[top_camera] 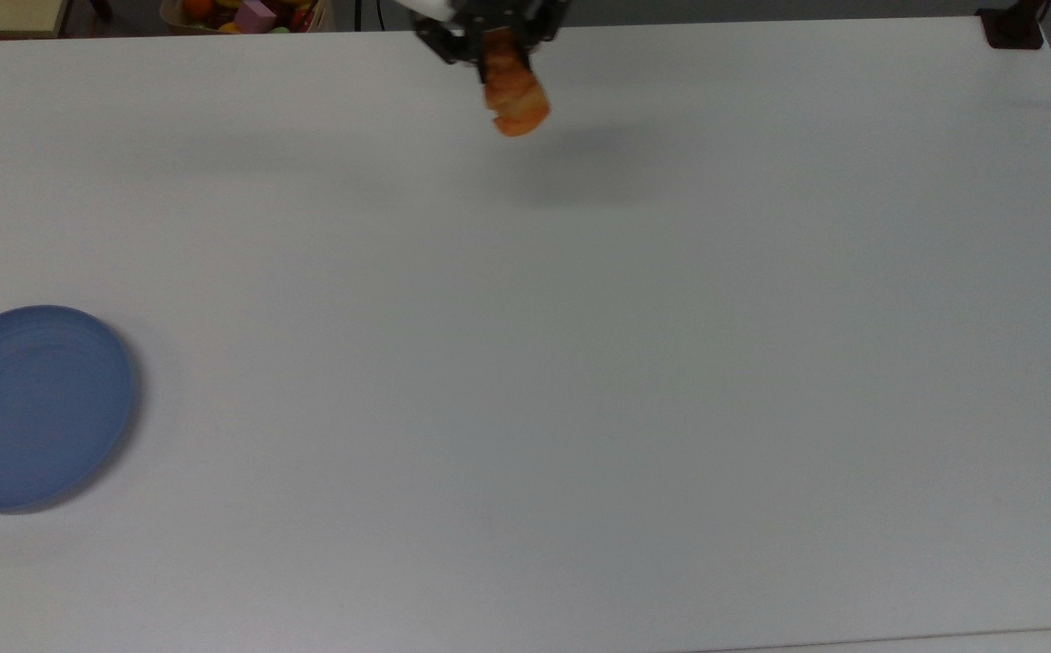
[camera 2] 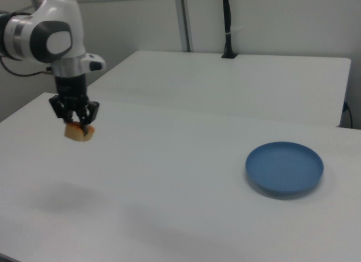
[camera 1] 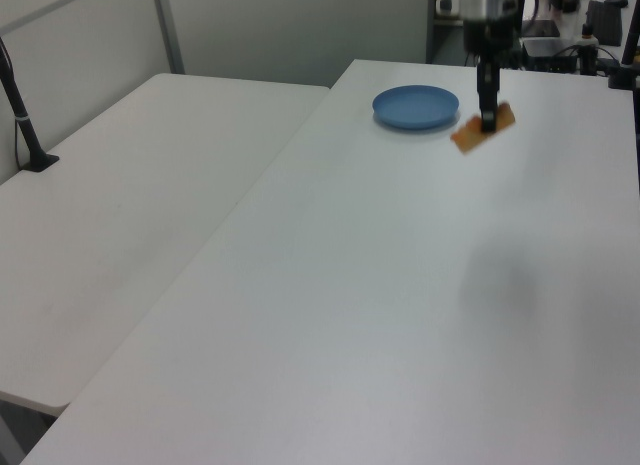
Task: Put the bread on the table
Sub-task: 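Lift the bread roll off the plate and carry it across the table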
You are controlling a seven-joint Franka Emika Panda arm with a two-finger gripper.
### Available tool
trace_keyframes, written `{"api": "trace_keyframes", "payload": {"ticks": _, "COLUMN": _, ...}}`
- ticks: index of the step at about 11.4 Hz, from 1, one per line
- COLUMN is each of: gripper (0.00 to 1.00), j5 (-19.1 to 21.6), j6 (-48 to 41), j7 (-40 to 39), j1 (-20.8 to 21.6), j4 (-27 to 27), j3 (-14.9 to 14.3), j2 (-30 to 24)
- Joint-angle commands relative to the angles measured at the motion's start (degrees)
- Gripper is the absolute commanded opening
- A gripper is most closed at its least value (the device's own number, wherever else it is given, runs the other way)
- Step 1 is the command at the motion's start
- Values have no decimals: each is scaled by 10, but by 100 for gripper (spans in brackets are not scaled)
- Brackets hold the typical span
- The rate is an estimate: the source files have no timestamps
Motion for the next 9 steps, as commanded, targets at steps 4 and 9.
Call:
{"api": "trace_keyframes", "payload": {"ticks": 4, "gripper": 42, "j5": -14, "j6": 83, "j7": 114, "j1": 47, "j4": -141, "j3": 164, "j2": -22}}
{"api": "trace_keyframes", "payload": {"ticks": 9, "gripper": 42, "j5": -66, "j6": 251, "j7": 261, "j1": 50, "j4": -184, "j3": 247, "j2": 22}}
